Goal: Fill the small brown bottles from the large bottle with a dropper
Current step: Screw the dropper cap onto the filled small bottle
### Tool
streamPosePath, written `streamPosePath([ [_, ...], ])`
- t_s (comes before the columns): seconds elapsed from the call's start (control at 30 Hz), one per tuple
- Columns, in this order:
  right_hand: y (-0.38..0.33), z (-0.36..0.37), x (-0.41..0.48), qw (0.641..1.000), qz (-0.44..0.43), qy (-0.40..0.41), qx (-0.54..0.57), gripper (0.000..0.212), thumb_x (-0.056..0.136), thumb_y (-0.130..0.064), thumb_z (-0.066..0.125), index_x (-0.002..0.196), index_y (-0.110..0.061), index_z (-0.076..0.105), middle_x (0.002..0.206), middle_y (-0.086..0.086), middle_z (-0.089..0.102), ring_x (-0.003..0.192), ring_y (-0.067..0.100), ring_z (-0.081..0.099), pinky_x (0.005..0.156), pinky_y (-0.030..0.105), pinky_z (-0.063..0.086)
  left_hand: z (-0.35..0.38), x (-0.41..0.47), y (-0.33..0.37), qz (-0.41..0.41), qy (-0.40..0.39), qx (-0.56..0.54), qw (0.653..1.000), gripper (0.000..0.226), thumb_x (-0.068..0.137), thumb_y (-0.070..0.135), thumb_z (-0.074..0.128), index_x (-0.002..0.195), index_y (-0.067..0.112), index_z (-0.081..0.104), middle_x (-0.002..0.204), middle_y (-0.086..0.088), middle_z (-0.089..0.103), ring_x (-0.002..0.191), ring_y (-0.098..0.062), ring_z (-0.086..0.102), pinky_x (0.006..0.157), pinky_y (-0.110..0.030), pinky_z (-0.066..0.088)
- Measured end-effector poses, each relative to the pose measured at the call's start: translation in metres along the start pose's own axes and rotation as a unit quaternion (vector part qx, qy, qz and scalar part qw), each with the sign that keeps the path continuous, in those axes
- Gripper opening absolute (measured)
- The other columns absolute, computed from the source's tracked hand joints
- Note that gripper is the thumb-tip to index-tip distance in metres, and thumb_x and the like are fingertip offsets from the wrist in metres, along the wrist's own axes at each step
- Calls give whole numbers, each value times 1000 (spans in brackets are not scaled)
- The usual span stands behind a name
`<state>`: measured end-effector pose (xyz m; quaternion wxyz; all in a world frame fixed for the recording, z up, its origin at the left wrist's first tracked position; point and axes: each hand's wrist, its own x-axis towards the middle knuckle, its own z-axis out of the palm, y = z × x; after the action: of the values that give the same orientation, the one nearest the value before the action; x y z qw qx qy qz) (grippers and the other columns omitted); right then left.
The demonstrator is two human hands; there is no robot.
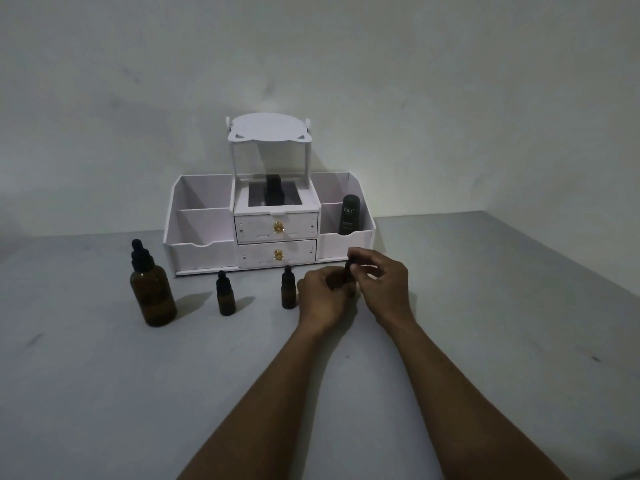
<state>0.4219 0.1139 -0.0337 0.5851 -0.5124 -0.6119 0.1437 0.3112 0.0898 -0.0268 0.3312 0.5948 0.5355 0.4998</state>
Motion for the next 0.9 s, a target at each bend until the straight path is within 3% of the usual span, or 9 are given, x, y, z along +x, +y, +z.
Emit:
streamPosePath([
  [0.17,3,0,1,1000,4,10,21,32,80,-17,80,111,-19,72,99,-8,72,89,2,67,77,13,56,-2,1,1,-7,12,-1,1000,25,90,10,70,114,16,74,112,-1,75,86,-3,64,62,4,38],
  [0.33,4,1,2,1000,12,-6,21,29,88,-5,69,114,-17,72,107,-5,71,88,-3,65,77,2,49,-1,-1,1,-10,-3,-26,1000,29,91,8,69,119,13,72,113,-1,74,73,9,56,51,4,38],
  [0.47,4,1,1,1000,15,3,25,23,81,-12,78,103,-17,74,95,-8,72,85,1,67,75,11,56,-2,0,1,-16,2,-22,1000,25,91,8,68,115,14,74,111,-2,74,72,9,56,52,4,38],
  [0.57,4,2,2,999,11,18,28,30,79,-19,81,107,-18,71,96,-9,70,87,3,65,71,8,53,-1,0,2,-17,2,-23,1000,24,91,7,68,113,12,74,111,-3,74,72,7,56,52,3,38],
  [0.73,5,2,2,1000,20,0,21,28,90,-3,65,115,-15,72,111,-1,72,94,4,66,75,-1,46,-1,-2,4,-14,-7,-21,1000,32,92,10,67,125,11,68,120,-2,71,76,6,57,49,2,38],
  [0.9,5,1,1,999,21,11,30,21,80,-12,79,100,-15,75,96,-3,74,86,8,69,72,3,50,-3,-2,3,-3,8,-3,1000,25,91,6,67,115,13,74,110,-2,74,72,8,56,52,3,39],
])
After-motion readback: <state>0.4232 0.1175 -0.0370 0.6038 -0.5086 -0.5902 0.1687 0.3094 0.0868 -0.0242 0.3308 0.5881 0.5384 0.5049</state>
